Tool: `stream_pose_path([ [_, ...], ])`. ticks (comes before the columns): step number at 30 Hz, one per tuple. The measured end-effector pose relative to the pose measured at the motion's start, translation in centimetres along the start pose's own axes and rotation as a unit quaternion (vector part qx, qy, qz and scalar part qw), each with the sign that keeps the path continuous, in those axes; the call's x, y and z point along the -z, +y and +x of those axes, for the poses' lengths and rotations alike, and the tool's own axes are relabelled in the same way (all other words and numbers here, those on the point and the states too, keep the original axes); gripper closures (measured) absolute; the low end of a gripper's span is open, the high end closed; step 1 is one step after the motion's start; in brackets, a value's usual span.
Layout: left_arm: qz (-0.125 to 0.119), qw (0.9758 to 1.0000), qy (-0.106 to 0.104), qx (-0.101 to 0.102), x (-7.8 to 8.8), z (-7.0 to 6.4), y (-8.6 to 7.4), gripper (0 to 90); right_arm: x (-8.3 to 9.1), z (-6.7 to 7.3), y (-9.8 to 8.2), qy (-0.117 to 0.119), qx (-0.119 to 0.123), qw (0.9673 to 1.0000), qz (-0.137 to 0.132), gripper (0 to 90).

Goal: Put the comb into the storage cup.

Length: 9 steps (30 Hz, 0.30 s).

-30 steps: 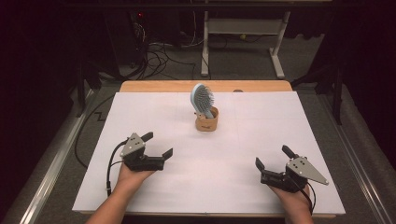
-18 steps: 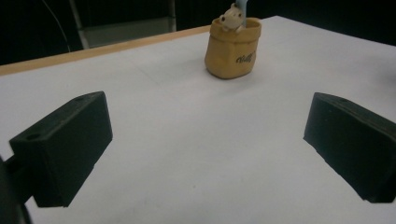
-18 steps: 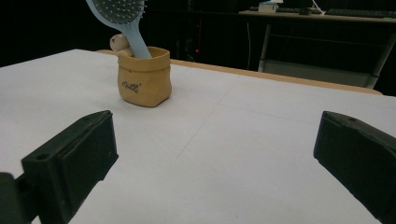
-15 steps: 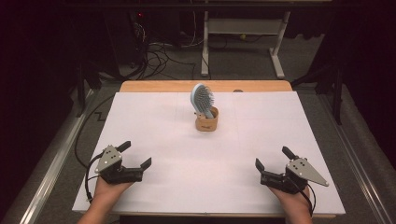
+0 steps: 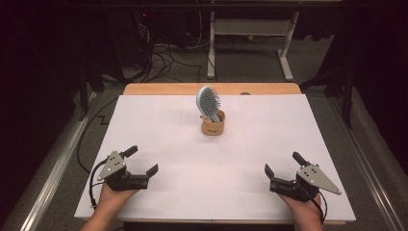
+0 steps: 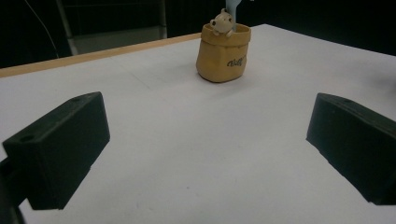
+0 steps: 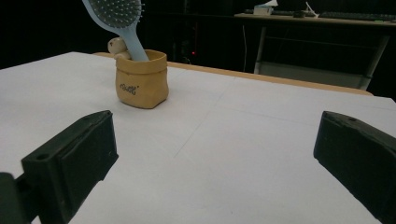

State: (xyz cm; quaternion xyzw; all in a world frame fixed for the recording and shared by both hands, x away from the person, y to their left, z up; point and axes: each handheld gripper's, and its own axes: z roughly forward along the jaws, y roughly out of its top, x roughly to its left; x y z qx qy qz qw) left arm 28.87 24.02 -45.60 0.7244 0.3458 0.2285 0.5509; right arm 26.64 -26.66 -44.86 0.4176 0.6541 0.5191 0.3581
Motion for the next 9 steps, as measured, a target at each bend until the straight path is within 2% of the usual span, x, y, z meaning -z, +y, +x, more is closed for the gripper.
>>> stream_pose_path([
  [5, -0.012, 0.9999, 0.002, 0.004, 0.24, 0.02, 0.14, 0.0, 0.25, -0.35, 0.05, 0.001, -0.003, 1.0, -0.005, 0.0],
  [9, -0.012, 0.9999, 0.005, 0.007, 0.43, 0.15, 0.13, 0.0, 0.16, -0.26, 0.08, 0.003, -0.001, 1.0, -0.005, 0.1],
])
